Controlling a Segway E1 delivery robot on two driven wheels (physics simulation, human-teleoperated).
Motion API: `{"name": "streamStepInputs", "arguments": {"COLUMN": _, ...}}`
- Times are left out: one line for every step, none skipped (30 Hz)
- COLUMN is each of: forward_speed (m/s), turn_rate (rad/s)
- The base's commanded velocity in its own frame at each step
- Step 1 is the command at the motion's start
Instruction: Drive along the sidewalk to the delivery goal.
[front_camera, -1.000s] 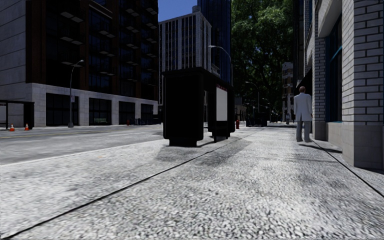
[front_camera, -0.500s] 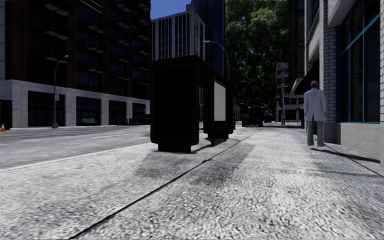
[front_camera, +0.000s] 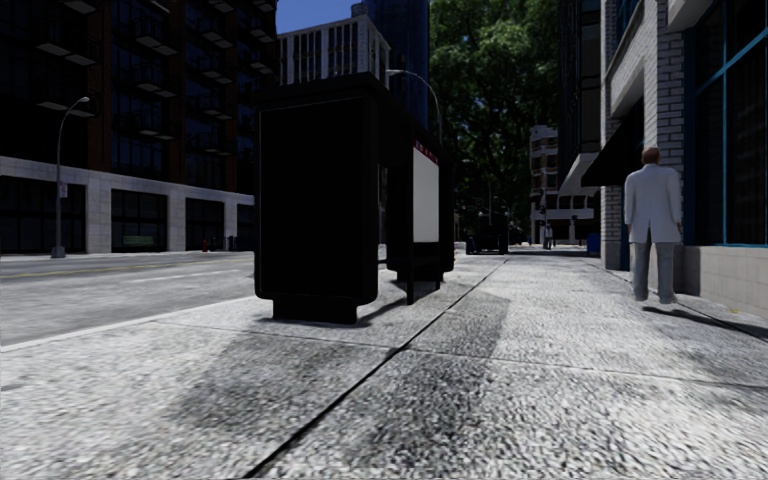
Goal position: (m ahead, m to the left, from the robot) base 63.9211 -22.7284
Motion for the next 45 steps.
{"name": "streamStepInputs", "arguments": {"forward_speed": 1.99, "turn_rate": -0.25}}
{"name": "streamStepInputs", "arguments": {"forward_speed": 1.98, "turn_rate": -0.25}}
{"name": "streamStepInputs", "arguments": {"forward_speed": 1.97, "turn_rate": -0.25}}
{"name": "streamStepInputs", "arguments": {"forward_speed": 1.97, "turn_rate": -0.25}}
{"name": "streamStepInputs", "arguments": {"forward_speed": 1.97, "turn_rate": -0.25}}
{"name": "streamStepInputs", "arguments": {"forward_speed": 1.97, "turn_rate": -0.25}}
{"name": "streamStepInputs", "arguments": {"forward_speed": 1.97, "turn_rate": -0.27}}
{"name": "streamStepInputs", "arguments": {"forward_speed": 1.97, "turn_rate": -0.3}}
{"name": "streamStepInputs", "arguments": {"forward_speed": 1.97, "turn_rate": -0.3}}
{"name": "streamStepInputs", "arguments": {"forward_speed": 1.97, "turn_rate": -0.37}}
{"name": "streamStepInputs", "arguments": {"forward_speed": 1.97, "turn_rate": -0.45}}
{"name": "streamStepInputs", "arguments": {"forward_speed": 1.97, "turn_rate": -0.47}}
{"name": "streamStepInputs", "arguments": {"forward_speed": 1.97, "turn_rate": -0.47}}
{"name": "streamStepInputs", "arguments": {"forward_speed": 1.97, "turn_rate": -0.48}}
{"name": "streamStepInputs", "arguments": {"forward_speed": 1.97, "turn_rate": -0.48}}
{"name": "streamStepInputs", "arguments": {"forward_speed": 1.97, "turn_rate": -0.48}}
{"name": "streamStepInputs", "arguments": {"forward_speed": 1.96, "turn_rate": -0.48}}
{"name": "streamStepInputs", "arguments": {"forward_speed": 1.96, "turn_rate": -0.48}}
{"name": "streamStepInputs", "arguments": {"forward_speed": 1.96, "turn_rate": -0.48}}
{"name": "streamStepInputs", "arguments": {"forward_speed": 1.96, "turn_rate": -0.48}}
{"name": "streamStepInputs", "arguments": {"forward_speed": 1.96, "turn_rate": -0.48}}
{"name": "streamStepInputs", "arguments": {"forward_speed": 1.96, "turn_rate": -0.48}}
{"name": "streamStepInputs", "arguments": {"forward_speed": 1.96, "turn_rate": -0.48}}
{"name": "streamStepInputs", "arguments": {"forward_speed": 1.96, "turn_rate": -0.48}}
{"name": "streamStepInputs", "arguments": {"forward_speed": 1.96, "turn_rate": -0.48}}
{"name": "streamStepInputs", "arguments": {"forward_speed": 1.96, "turn_rate": -0.48}}
{"name": "streamStepInputs", "arguments": {"forward_speed": 1.96, "turn_rate": -0.48}}
{"name": "streamStepInputs", "arguments": {"forward_speed": 1.96, "turn_rate": -0.48}}
{"name": "streamStepInputs", "arguments": {"forward_speed": 1.96, "turn_rate": -0.48}}
{"name": "streamStepInputs", "arguments": {"forward_speed": 1.96, "turn_rate": -0.33}}
{"name": "streamStepInputs", "arguments": {"forward_speed": 1.96, "turn_rate": 0.0}}
{"name": "streamStepInputs", "arguments": {"forward_speed": 1.96, "turn_rate": 0.0}}
{"name": "streamStepInputs", "arguments": {"forward_speed": 1.96, "turn_rate": 0.0}}
{"name": "streamStepInputs", "arguments": {"forward_speed": 1.96, "turn_rate": 0.0}}
{"name": "streamStepInputs", "arguments": {"forward_speed": 1.96, "turn_rate": 0.0}}
{"name": "streamStepInputs", "arguments": {"forward_speed": 1.96, "turn_rate": 0.0}}
{"name": "streamStepInputs", "arguments": {"forward_speed": 1.96, "turn_rate": 0.0}}
{"name": "streamStepInputs", "arguments": {"forward_speed": 1.96, "turn_rate": 0.0}}
{"name": "streamStepInputs", "arguments": {"forward_speed": 1.96, "turn_rate": 0.0}}
{"name": "streamStepInputs", "arguments": {"forward_speed": 1.96, "turn_rate": 0.0}}
{"name": "streamStepInputs", "arguments": {"forward_speed": 1.96, "turn_rate": 0.0}}
{"name": "streamStepInputs", "arguments": {"forward_speed": 1.96, "turn_rate": 0.0}}
{"name": "streamStepInputs", "arguments": {"forward_speed": 1.96, "turn_rate": 0.0}}
{"name": "streamStepInputs", "arguments": {"forward_speed": 1.96, "turn_rate": 0.0}}
{"name": "streamStepInputs", "arguments": {"forward_speed": 1.96, "turn_rate": 0.0}}
